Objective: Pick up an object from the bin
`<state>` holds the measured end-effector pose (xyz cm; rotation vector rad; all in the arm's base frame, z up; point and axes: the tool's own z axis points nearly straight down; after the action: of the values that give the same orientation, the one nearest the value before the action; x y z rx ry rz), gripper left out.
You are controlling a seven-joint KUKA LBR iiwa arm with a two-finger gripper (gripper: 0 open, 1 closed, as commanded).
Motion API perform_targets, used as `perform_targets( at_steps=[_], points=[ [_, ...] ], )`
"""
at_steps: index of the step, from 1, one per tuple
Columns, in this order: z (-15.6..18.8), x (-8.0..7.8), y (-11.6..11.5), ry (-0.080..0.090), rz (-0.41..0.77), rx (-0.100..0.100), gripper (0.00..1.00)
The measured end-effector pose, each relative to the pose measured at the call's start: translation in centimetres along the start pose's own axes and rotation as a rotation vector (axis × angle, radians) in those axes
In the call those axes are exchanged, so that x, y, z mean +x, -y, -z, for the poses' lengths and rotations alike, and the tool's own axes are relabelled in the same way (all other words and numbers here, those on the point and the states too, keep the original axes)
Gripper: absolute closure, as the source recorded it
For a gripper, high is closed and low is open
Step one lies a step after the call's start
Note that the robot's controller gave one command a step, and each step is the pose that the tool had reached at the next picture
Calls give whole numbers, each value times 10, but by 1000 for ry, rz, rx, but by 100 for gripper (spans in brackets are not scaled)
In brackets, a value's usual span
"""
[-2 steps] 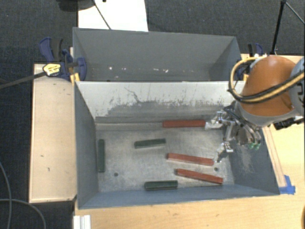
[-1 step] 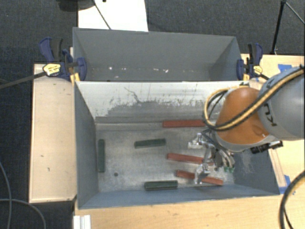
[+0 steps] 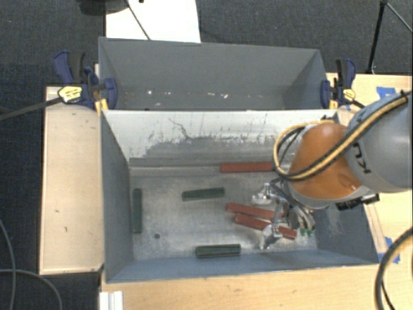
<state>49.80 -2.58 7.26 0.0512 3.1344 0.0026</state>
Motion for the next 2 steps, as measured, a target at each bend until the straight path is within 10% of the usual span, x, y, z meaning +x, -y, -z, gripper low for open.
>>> perform_targets(
  at_steps=[2],
  points=[
    [5, 16, 7, -5, -74, 1, 0]
  ],
)
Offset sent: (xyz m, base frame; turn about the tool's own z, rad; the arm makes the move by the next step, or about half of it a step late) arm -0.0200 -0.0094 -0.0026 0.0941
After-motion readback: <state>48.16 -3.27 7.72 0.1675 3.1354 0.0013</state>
